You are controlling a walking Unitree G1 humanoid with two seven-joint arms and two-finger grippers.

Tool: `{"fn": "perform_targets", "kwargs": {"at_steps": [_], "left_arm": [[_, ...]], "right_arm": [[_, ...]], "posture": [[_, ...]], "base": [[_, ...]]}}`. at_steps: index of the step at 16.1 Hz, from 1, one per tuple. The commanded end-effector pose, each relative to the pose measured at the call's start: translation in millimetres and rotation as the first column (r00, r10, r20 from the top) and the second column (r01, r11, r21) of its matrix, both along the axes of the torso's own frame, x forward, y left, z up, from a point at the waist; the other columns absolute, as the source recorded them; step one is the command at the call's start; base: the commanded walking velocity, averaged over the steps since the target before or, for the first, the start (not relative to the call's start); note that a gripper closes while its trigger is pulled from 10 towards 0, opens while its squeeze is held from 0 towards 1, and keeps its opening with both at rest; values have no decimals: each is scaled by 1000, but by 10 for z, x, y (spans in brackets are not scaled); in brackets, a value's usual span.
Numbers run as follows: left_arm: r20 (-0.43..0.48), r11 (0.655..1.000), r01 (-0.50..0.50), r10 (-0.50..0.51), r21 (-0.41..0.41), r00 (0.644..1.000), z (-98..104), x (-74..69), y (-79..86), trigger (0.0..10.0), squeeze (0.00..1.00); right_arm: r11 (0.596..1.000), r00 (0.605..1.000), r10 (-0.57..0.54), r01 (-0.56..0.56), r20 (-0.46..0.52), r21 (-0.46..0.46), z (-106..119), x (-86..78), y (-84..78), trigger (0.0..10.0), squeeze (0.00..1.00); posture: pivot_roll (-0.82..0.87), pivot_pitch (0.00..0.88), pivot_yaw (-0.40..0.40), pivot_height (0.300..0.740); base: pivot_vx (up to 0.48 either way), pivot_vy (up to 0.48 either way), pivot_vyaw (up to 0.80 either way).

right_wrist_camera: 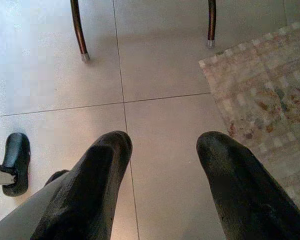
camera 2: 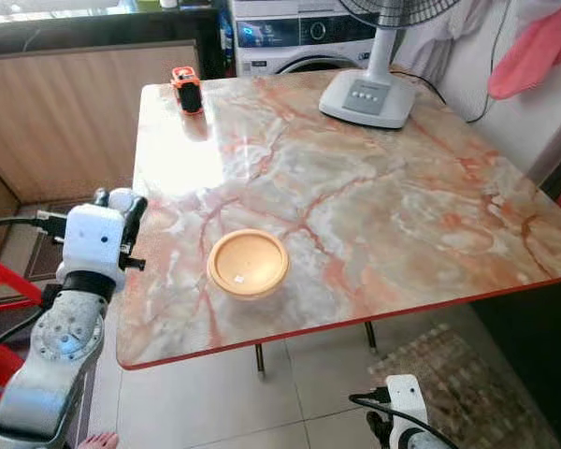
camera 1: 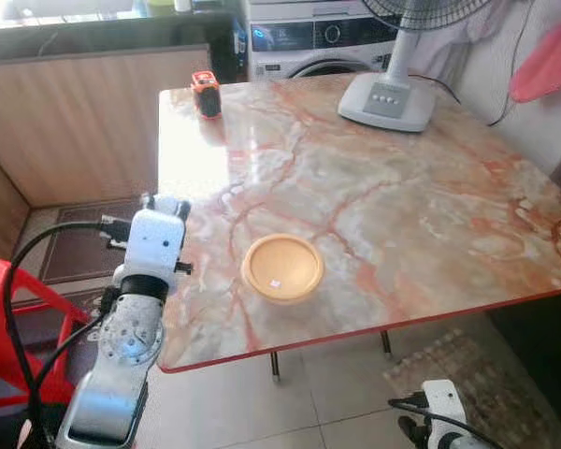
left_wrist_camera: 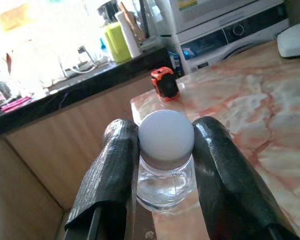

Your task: Restocking fridge

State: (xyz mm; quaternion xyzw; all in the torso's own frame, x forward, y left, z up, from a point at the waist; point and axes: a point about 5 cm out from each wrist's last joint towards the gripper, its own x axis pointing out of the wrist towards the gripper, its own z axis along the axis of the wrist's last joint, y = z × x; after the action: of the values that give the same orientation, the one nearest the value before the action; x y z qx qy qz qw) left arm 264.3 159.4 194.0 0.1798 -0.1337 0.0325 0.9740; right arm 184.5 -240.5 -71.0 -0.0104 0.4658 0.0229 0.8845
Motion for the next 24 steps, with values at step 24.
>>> {"fn": "perform_targets", "kwargs": {"at_steps": [24], "left_arm": [[161,993,-93,82,65,984,-82,-44,205,10000,0]], "right_arm": [[983,981,-177,172,74,72,-6,-5,28,10000,0]], "posture": [[71,24,-8,740]], "base": [[0,0,-20]]}}
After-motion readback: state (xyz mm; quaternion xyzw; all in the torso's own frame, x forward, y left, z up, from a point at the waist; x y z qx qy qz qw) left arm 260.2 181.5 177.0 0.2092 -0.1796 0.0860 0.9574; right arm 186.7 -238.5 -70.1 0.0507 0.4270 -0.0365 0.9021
